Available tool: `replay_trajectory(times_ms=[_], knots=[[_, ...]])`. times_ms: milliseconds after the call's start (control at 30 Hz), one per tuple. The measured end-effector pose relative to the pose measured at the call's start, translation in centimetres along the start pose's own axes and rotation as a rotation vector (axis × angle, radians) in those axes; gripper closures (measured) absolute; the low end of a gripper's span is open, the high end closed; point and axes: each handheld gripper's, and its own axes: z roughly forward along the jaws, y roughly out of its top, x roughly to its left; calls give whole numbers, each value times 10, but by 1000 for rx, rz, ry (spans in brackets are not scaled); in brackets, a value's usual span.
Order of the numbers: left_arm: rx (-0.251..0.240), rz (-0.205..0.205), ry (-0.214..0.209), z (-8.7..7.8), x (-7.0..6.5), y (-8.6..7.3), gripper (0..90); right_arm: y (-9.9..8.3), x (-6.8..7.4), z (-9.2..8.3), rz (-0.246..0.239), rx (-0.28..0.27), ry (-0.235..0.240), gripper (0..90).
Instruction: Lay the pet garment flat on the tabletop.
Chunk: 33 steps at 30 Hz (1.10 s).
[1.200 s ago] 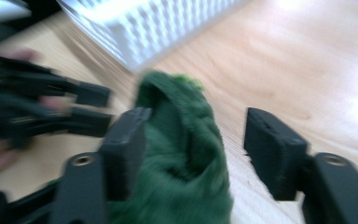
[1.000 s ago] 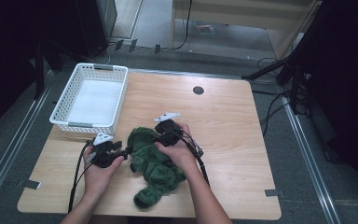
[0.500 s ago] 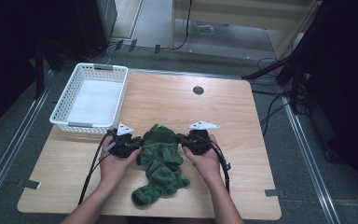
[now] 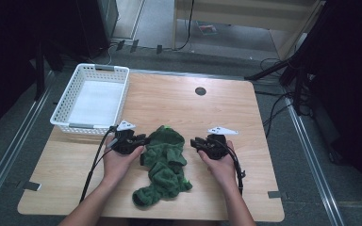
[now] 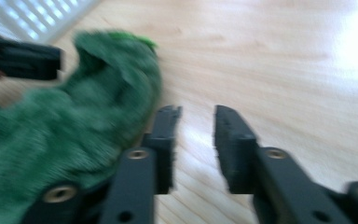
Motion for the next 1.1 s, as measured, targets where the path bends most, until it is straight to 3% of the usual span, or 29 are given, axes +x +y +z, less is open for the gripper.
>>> replay_trajectory(times_ms=[67,100,200,300,333,367,400,433,467,500,533,567,633,667,700,767,800,833,867,900,967,1033,1100], knots=[[-1,-14,41,3,0,1,541,3,3,-2,-6,-32,-14,539],[-1,-26,56,5,2,1,497,6,4,-3,-10,-43,-15,533],[4,-40,53,10,3,2,464,15,13,-2,-25,-74,47,487],[16,31,54,15,-5,3,496,23,30,11,-98,-45,71,426],[7,77,60,18,-12,3,612,25,40,25,-146,-3,28,425],[7,77,60,18,-12,3,674,25,43,33,-158,29,-19,433],[19,103,67,20,-14,3,674,25,43,33,-158,29,-19,433],[26,124,83,22,-16,3,786,22,44,47,-156,76,-126,622],[36,145,88,23,-16,3,822,20,42,50,-151,78,-138,687],[37,158,97,23,-17,2,822,20,42,50,-151,78,-138,687],[39,194,122,21,-16,1,873,16,37,50,-140,68,-152,836],[39,194,122,21,-16,1,884,16,37,50,-140,68,-152,836],[36,247,132,19,-16,1,890,13,31,46,-116,43,-152,879],[39,285,149,19,-18,0,898,11,28,44,-125,36,-155,885],[43,307,153,20,-20,-1,900,6,25,44,-154,63,-177,887],[51,341,162,23,-24,-4,898,2,22,45,-171,63,-168,870],[48,329,157,23,-23,-3,890,2,20,44,-161,66,-158,831],[33,312,139,21,-22,-3,875,2,19,43,-154,66,-136,732],[33,312,139,21,-22,-3,839,2,19,43,-154,66,-136,732],[16,294,114,19,-20,-2,791,4,20,38,-164,63,-133,520],[-50,238,42,8,-14,3,721,6,20,28,-188,51,-122,437],[-97,194,21,2,-12,7,710,9,18,16,-161,56,-131,382],[-125,182,10,0,-12,10,705,11,18,10,-132,54,-144,383]])
